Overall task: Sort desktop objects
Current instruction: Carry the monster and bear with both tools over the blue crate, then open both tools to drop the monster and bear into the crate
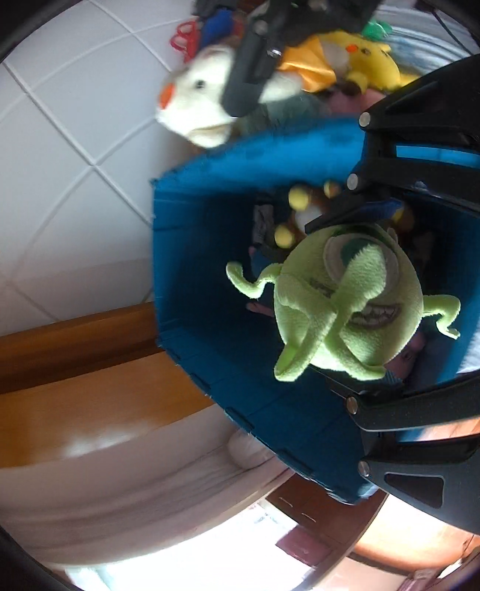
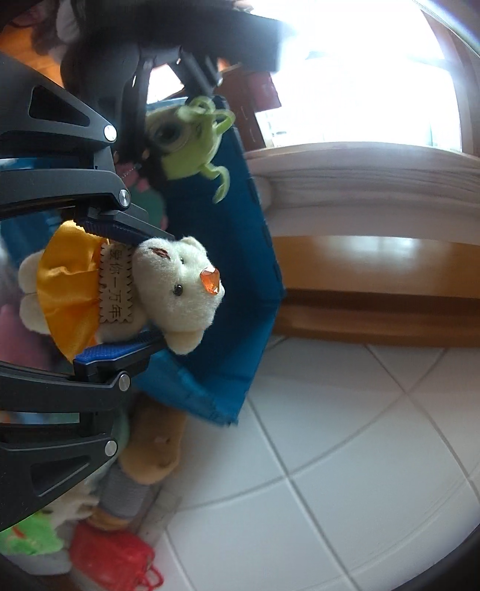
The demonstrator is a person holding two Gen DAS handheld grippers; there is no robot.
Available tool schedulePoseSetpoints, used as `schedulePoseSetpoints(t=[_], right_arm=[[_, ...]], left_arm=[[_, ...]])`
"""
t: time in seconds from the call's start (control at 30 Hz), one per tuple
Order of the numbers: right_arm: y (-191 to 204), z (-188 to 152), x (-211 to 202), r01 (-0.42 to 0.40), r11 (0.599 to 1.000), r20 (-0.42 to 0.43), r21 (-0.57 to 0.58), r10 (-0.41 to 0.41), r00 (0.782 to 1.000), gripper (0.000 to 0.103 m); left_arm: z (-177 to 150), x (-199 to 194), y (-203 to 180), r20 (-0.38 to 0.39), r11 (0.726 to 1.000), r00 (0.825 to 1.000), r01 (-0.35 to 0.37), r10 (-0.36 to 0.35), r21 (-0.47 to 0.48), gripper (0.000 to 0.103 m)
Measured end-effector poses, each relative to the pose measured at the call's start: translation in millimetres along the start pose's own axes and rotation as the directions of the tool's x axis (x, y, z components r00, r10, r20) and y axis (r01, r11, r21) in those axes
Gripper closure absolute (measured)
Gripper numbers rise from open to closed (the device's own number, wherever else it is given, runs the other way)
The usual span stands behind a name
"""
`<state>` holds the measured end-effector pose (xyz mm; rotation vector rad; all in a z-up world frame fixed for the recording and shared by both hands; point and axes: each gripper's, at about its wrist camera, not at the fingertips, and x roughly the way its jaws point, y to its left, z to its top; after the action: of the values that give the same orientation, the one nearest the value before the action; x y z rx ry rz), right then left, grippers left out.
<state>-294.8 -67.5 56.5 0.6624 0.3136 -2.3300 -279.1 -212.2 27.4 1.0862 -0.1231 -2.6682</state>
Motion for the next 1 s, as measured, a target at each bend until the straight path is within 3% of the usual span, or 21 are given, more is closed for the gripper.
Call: schedulePoseSetpoints(t=[0.23, 0.43, 0.63, 0.83, 0.9, 1.0], right_arm=[[-7.1, 51.5, 100.0, 0.052, 0.999, -0.12, 0.002, -0.051, 0.991, 0.058], [-22.1, 70.2, 179.0, 0.103, 0.994, -0.261, 0.024, -0.093, 0.961, 0.058], [-45.3, 75.1, 252.8, 0.166, 0.985, -0.411, 0.039, -0.136, 0.902, 0.058], [-61.2, 64.0, 288.1, 0.185, 0.982, -0.469, 0.045, -0.143, 0.872, 0.057], [-67.2, 60.8, 298.1, 0.186, 0.98, -0.493, 0.072, -0.128, 0.86, 0.056], [-71.6, 60.6, 297.3, 0.177, 0.979, -0.482, 0.104, -0.106, 0.87, 0.039]], left_arm=[[50.7, 86.2, 35.5, -0.108, 0.999, 0.993, 0.042, -0.045, -0.023, 0.042], [92.3, 163.7, 42.4, -0.215, 0.997, 0.974, 0.068, -0.072, -0.03, 0.042], [104.4, 230.5, 44.7, -0.316, 0.991, 0.94, 0.108, -0.126, -0.074, 0.04], [101.4, 268.7, 38.9, -0.359, 0.994, 0.927, 0.093, -0.108, -0.06, 0.036], [98.2, 276.9, 38.6, -0.373, 0.994, 0.922, 0.087, -0.106, -0.067, 0.029], [93.6, 280.2, 38.8, -0.38, 0.994, 0.919, 0.079, -0.103, -0.078, 0.023]])
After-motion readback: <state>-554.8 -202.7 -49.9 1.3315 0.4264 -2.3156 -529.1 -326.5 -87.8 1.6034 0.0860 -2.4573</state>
